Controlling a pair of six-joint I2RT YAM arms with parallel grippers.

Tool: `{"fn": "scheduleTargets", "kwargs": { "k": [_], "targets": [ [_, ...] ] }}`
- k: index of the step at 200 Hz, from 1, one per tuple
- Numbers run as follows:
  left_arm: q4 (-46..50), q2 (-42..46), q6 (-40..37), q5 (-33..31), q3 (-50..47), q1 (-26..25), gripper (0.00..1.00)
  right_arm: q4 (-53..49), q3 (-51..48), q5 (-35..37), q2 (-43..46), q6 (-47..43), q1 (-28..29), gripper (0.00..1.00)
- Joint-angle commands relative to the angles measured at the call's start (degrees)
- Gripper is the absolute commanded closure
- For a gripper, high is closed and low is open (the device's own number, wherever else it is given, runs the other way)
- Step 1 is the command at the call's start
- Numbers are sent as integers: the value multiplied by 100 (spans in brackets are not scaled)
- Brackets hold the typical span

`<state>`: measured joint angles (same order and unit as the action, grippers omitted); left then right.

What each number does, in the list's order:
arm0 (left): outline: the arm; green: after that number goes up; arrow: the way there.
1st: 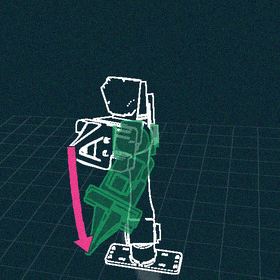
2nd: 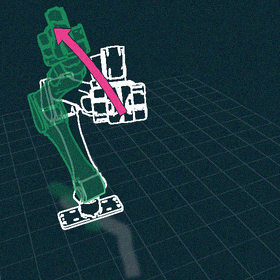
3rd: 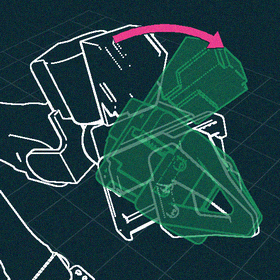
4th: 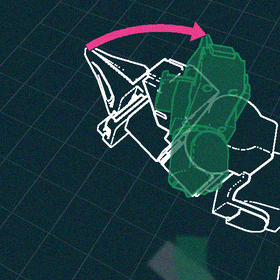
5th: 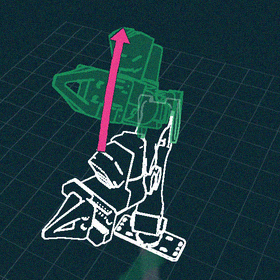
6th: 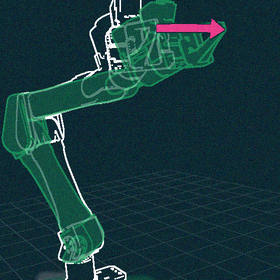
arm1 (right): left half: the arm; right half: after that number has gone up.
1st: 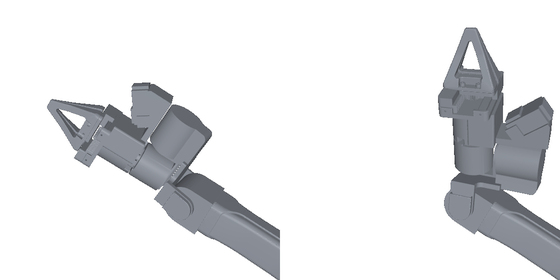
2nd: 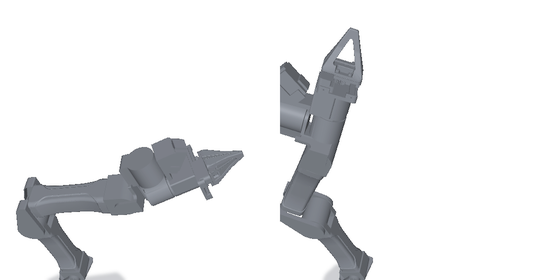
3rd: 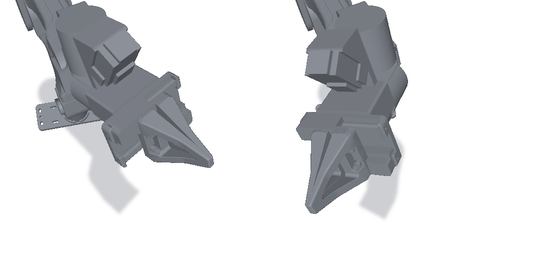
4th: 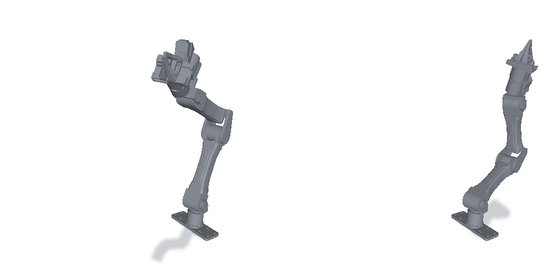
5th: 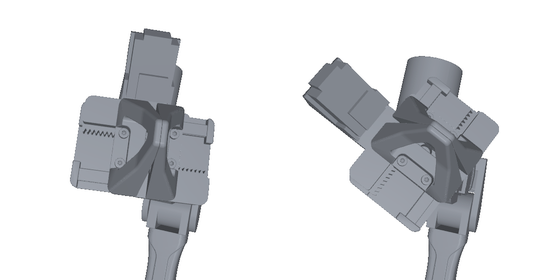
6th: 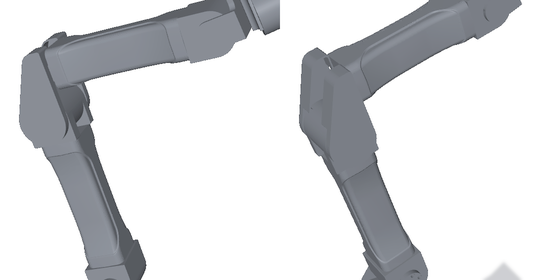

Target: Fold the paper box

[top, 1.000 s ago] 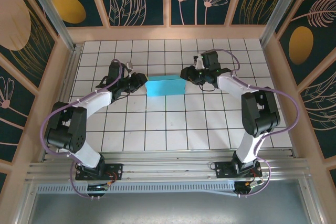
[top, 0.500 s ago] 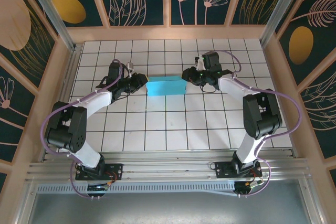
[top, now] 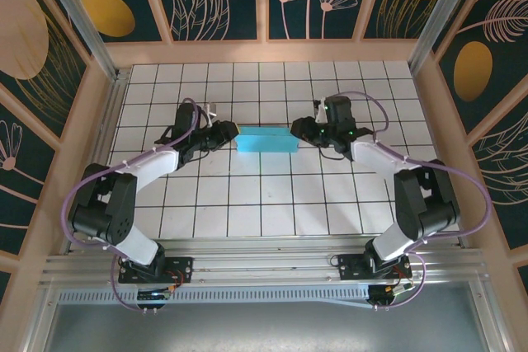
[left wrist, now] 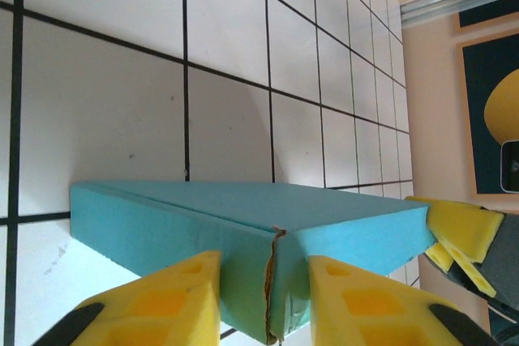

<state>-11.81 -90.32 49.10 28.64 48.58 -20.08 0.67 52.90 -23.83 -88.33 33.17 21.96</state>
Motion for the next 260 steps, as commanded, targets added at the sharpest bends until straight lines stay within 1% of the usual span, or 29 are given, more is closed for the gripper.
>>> {"fn": "scheduleTargets", "kwargs": {
  "k": [1,40,64,90,132,155,179,196,206,222,237,260],
  "targets": [
    [373,21,158,205,-386,-344,67,87,-489,95,345,163,236,58],
    [331,246,521,47,-808,-800,65,241,-1120,90,679,501,458,56],
    [294,355,733,-12,-1158,-914,65,392,-1443,114,695,803,605,55],
    [364,457,796,-21,-1566,-1005,64,490,-1878,222,769,1087,761,54],
    [398,842,957,-75,-2084,-1042,54,170,-2358,439,1277,1299,845,49],
    [636,1126,809,-273,-2010,-1041,47,-34,-2279,603,1507,1129,845,44],
    [731,1203,547,-430,-1747,-1042,38,-202,-1963,898,1471,893,816,40],
    [900,1139,185,-784,-1481,-1042,34,-269,-1808,1183,1324,874,749,38],
    [1093,1044,-89,-1133,-1285,-1042,32,-197,-1769,1228,1202,874,674,38],
    [1246,792,-415,-1542,-1023,-1042,32,58,-1701,1035,986,822,586,38],
    [1212,516,-540,-1616,-845,-1042,32,253,-1625,971,804,802,599,39],
    [999,170,-530,-1477,-757,-1042,34,416,-1529,775,525,800,595,43]
  ]
}}
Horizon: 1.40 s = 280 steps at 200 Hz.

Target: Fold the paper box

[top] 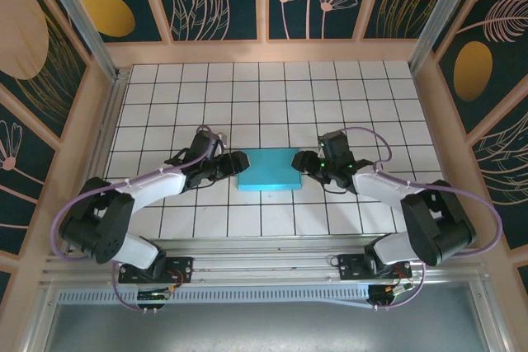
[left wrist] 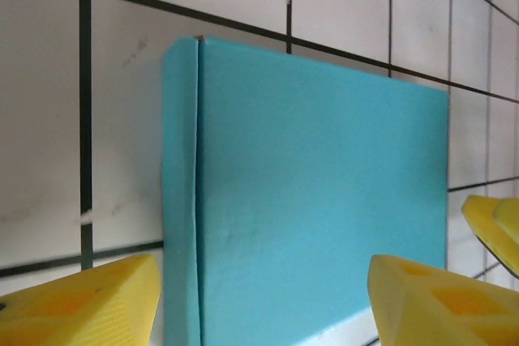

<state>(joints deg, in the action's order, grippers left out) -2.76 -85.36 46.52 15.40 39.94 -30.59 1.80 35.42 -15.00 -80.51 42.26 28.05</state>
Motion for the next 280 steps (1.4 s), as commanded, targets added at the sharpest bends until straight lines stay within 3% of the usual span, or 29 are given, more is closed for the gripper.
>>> {"fn": "scheduleTargets", "kwargs": {
  "k": [1,18,57,78,102,153,215,280],
  "targets": [
    [84,-338,-265,-147,108,9,34,303,219,-117,-269,-107,-13,44],
    [-130,-500,-180,33,89,10,39,396,231,-245,-433,-113,-9,48],
    [-508,-725,38,319,-17,10,64,574,171,-317,-633,-72,15,60],
    [-993,-794,395,642,-61,9,69,710,197,-397,-740,32,44,65],
    [-1313,-973,659,715,67,9,70,765,369,-417,-904,54,40,67],
    [-1079,-1501,480,45,1011,52,67,845,1286,-293,-1410,-216,-155,69],
    [-906,-2765,54,-159,2963,676,67,876,3230,-449,-2813,-473,-580,69],
    [-237,-4408,-526,-165,5360,1086,66,387,5462,-101,-4605,-709,-672,69]
  ]
}}
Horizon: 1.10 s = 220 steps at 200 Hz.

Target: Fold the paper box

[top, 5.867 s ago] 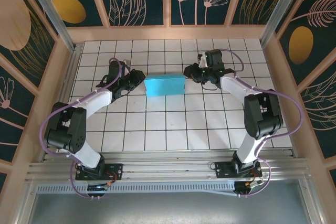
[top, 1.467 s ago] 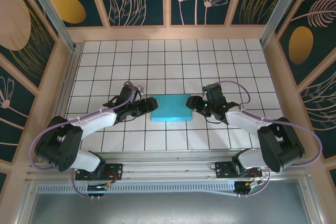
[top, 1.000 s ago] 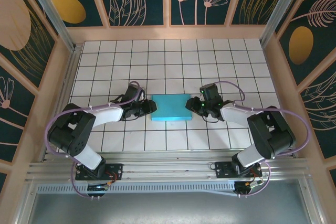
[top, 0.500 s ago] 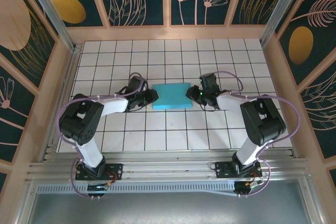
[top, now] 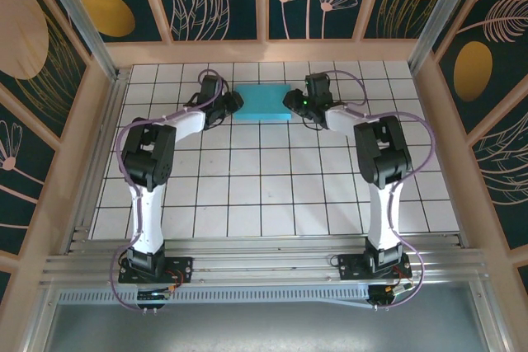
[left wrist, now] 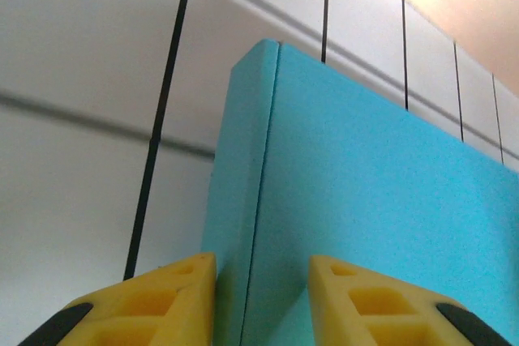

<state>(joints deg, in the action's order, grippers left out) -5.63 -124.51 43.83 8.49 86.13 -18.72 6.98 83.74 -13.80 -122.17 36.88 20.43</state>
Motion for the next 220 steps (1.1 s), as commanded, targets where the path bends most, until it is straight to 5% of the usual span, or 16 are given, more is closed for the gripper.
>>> {"fn": "scheduleTargets", "kwargs": {
  "k": [1,36,100,171,220],
  "targets": [
    [60,-521,-264,533,784,-94,66,-129,654,-221,-457,-176,92,69],
    [324,-1161,-325,601,1731,-68,66,-562,1658,-44,-1122,-474,-60,69],
    [271,-1473,-205,355,1865,43,65,-1447,3531,-111,-2269,-684,-137,69],
    [746,-2344,-593,545,3222,220,64,-1210,3693,-391,-2591,-228,-120,70],
    [501,-2228,-445,696,2825,246,65,-1407,4116,-331,-2813,-325,-120,66]
  ]
}}
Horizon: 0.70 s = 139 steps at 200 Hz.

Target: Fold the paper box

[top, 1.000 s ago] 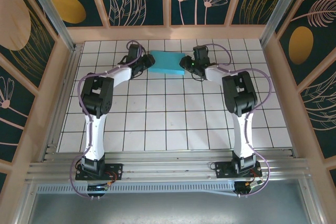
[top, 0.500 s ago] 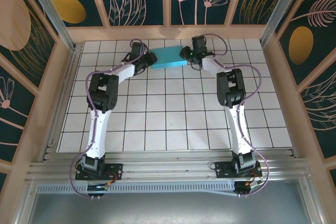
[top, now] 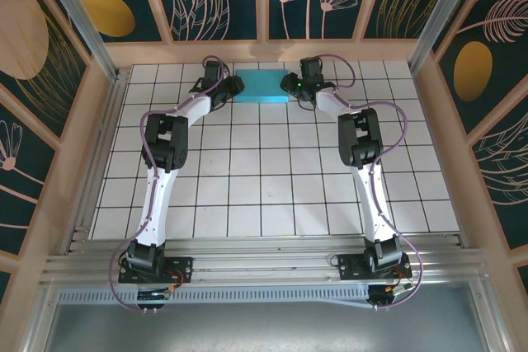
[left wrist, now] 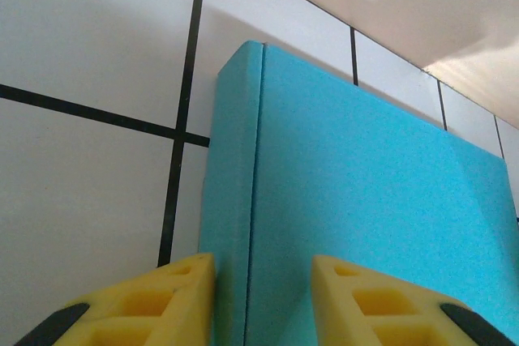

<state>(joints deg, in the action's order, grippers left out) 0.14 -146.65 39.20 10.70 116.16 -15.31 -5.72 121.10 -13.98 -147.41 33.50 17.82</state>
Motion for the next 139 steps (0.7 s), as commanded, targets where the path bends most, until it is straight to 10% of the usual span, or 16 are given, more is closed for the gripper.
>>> {"fn": "scheduleTargets", "kwargs": {
  "k": [1,139],
  "targets": [
    [-76,-13,9,476,-184,-90,64,-147,397,-315,-297,11,137,66],
    [-93,978,-251,210,-391,37,19,-1059,615,102,518,-211,-29,41]
  ]
}}
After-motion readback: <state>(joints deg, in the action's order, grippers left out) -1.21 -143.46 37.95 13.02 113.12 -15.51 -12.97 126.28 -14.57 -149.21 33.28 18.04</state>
